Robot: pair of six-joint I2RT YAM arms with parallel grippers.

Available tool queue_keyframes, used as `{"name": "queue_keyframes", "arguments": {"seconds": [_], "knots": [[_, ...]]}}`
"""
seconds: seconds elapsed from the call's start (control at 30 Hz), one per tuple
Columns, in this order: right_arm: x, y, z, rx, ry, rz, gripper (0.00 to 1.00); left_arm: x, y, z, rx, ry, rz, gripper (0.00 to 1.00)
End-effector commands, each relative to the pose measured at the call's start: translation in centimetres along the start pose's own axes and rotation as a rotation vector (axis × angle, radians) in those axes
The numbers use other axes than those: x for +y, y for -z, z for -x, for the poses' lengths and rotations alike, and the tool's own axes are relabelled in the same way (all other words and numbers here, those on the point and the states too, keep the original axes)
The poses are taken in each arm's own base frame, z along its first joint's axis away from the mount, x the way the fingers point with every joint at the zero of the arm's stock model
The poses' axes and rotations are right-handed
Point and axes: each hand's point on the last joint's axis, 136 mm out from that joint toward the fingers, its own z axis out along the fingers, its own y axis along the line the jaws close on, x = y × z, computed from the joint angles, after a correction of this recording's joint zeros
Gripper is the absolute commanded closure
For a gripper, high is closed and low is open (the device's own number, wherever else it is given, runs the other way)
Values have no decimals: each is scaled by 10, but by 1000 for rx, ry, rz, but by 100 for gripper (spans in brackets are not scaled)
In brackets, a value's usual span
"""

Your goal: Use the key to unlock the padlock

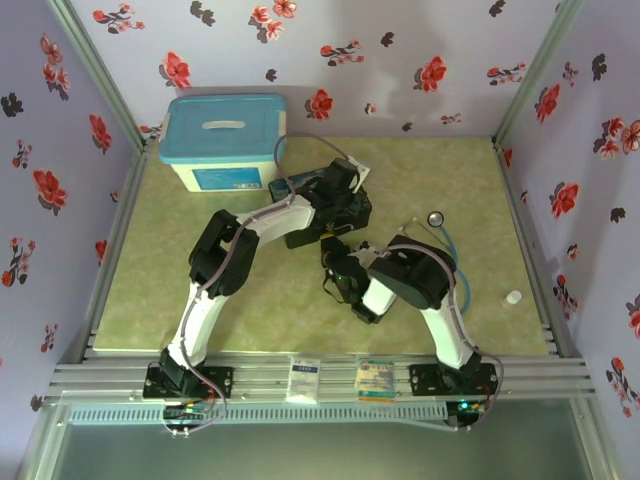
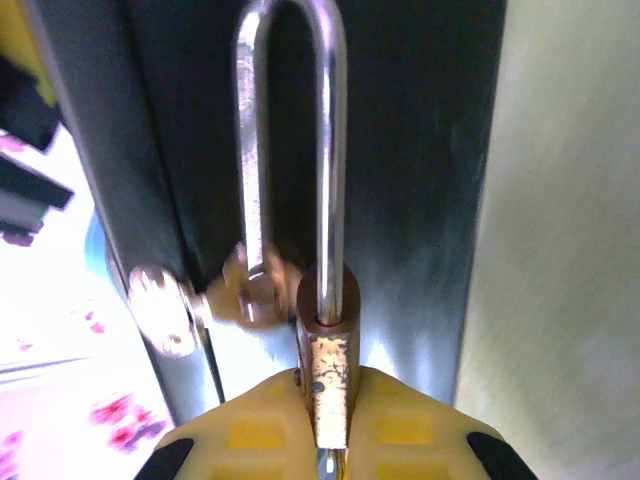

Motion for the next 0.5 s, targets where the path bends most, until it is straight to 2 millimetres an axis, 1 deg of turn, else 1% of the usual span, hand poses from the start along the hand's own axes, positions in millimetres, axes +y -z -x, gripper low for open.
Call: {"name": "queue_keyframes", "arguments": {"seconds": [0.0, 0.03, 0.07, 0.1, 0.17, 0.23, 0.27, 0.3, 0.33, 0.47], "knots": [[-18, 14, 59, -232, 229, -164, 100, 7, -4, -130, 408, 1, 8, 82], [-30, 18, 62, -239, 232, -212, 100, 8, -5, -131, 407, 0, 7, 82], [-33, 19, 64, -242, 257, -210, 100, 7, -6, -131, 406, -3, 6, 82], [-29, 19, 65, -244, 276, -167, 100, 7, -7, -133, 408, -5, 5, 82], [-40, 19, 67, -246, 213, -142, 100, 8, -8, -135, 411, -6, 6, 82], [-44, 13, 61, -195, 168, -107, 100, 8, -8, -136, 412, 2, 8, 82], [-43, 10, 57, -164, 191, -107, 100, 9, -9, -136, 413, 7, 9, 82], [-36, 9, 52, -143, 246, -97, 100, 10, -8, -135, 411, 10, 10, 82], [-33, 10, 49, -124, 275, -101, 100, 10, -7, -134, 408, 10, 11, 82], [-31, 17, 47, -60, 339, -169, 100, 13, -3, -126, 392, 10, 13, 81]]}}
